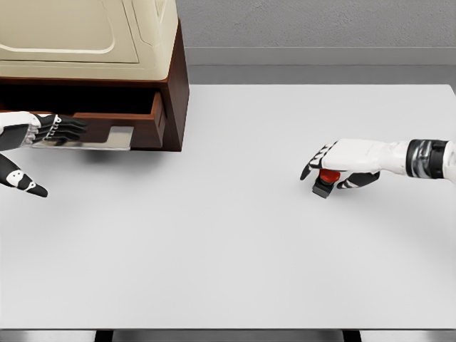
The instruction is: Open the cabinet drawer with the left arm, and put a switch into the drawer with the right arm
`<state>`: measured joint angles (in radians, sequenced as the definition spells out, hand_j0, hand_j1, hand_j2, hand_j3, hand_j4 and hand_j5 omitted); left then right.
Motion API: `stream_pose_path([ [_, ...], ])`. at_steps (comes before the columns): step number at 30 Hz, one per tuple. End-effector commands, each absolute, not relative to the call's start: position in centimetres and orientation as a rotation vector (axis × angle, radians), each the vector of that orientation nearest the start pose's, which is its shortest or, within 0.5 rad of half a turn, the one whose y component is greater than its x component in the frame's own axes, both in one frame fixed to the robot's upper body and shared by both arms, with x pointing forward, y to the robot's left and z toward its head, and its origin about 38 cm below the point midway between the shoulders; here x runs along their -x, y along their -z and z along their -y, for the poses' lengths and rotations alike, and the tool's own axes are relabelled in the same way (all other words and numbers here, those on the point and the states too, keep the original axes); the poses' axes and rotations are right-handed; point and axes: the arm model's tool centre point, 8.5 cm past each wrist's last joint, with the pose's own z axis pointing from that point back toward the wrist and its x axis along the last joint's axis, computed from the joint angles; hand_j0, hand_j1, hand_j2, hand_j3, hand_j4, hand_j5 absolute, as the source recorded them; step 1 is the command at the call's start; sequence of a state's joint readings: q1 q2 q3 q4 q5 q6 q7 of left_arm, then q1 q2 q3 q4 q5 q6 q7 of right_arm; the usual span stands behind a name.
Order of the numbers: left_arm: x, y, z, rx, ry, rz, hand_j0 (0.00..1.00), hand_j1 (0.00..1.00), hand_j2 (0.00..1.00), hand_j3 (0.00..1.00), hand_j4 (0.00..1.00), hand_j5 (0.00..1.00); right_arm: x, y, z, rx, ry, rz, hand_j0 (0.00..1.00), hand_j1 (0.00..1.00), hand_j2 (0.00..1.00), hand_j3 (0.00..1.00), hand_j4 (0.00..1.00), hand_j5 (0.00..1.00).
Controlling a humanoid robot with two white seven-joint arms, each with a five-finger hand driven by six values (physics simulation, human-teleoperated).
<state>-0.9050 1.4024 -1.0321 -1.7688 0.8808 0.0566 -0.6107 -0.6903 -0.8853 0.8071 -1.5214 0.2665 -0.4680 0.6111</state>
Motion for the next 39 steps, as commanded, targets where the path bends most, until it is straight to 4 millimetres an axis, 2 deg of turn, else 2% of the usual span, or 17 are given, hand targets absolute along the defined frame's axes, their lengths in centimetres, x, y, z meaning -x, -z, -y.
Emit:
stream_pose_path([
  [1,-36.1,-29.5,-39.2,0.183,1.2,1.092,1.0,1.0,1.0,1.0,1.0,1.0,-41.8,-19.1,28.9,0.221,-2.126,1.228,0.7,0.7,0.7,0.7,0.7,0.7],
  [11,-36.1,-29.4,-39.1,0.213,1.16,1.084,1.0,1.0,1.0,1.0,1.0,1.0,-41.7,-18.3,29.1,0.203,-2.129,1.204,0.67,0.67,0.67,0.67,0.67,0.67],
  [18,-36.1,-29.5,-39.0,0.238,1.137,1.089,1.0,1.0,1.0,1.0,1.0,1.0,-41.7,-18.5,29.2,0.208,-2.128,1.207,0.6,0.6,0.6,0.6,0.6,0.6],
  [26,-35.8,-28.7,-39.2,0.251,1.125,1.068,1.0,1.0,1.0,1.0,1.0,1.0,-41.9,-18.8,29.1,0.217,-2.129,1.213,0.53,0.53,0.53,0.53,0.53,0.53],
  [39,-35.4,-28.2,-39.9,0.247,1.086,1.023,1.0,1.0,1.0,1.0,1.0,1.0,-42.2,-19.5,29.1,0.232,-2.133,1.225,0.47,0.47,0.47,0.47,0.47,0.47],
])
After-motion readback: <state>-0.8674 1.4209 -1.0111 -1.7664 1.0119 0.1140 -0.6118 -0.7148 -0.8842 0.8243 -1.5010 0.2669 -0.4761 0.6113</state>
